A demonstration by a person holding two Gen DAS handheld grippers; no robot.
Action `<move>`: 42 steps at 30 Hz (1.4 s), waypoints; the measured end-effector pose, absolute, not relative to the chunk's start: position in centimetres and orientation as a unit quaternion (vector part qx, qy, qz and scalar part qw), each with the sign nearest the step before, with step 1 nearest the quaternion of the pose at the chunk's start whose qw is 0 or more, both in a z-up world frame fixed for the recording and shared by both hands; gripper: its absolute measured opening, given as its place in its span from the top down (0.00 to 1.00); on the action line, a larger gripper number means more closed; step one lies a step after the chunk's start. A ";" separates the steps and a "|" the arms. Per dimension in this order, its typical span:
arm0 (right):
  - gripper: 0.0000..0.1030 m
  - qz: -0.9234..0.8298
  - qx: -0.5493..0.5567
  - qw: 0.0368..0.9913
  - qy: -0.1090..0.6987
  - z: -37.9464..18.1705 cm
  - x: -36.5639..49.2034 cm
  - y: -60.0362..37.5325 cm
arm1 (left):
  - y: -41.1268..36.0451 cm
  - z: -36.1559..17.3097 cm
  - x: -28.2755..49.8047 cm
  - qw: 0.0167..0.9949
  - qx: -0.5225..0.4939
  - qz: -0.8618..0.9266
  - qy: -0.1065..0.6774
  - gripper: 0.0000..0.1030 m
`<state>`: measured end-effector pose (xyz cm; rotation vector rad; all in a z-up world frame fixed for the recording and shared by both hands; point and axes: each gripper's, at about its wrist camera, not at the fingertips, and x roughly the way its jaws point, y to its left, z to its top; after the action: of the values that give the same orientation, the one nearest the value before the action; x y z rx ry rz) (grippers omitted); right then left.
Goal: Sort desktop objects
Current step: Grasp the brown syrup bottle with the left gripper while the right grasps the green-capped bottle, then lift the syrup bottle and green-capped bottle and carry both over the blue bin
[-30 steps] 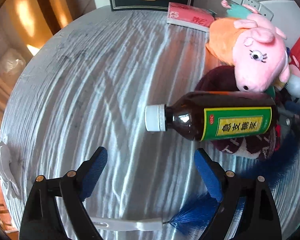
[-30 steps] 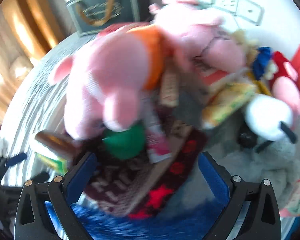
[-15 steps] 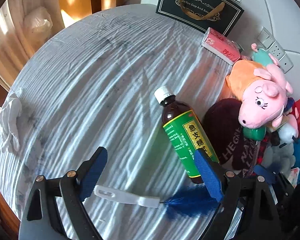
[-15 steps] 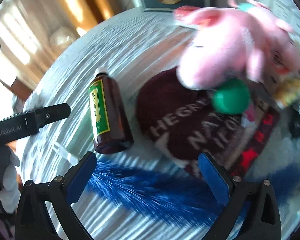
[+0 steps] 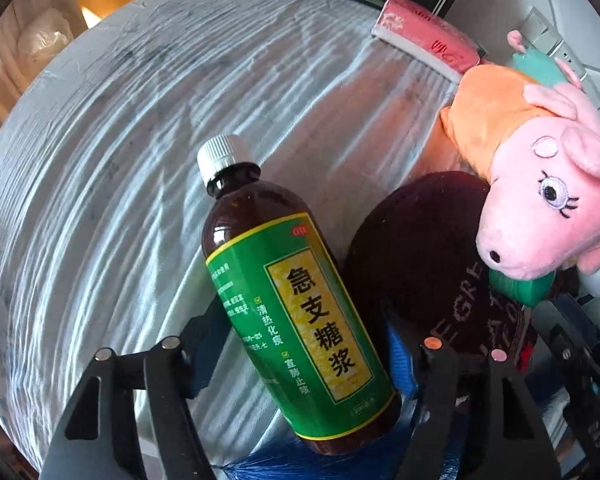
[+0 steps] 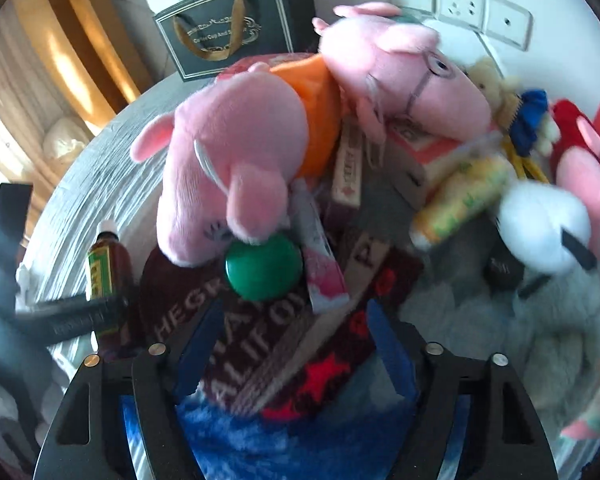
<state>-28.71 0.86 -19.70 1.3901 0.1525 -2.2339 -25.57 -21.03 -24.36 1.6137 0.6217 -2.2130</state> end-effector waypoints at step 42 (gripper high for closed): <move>0.61 -0.962 0.243 0.120 -0.010 6.2 -6.4 19.6 | 5.0 4.6 -9.3 -0.108 0.259 -0.960 0.007 0.50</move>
<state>-6.38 19.65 6.22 0.7111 -0.0297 -2.8126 -9.27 4.96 4.57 0.8739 0.0221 -3.2424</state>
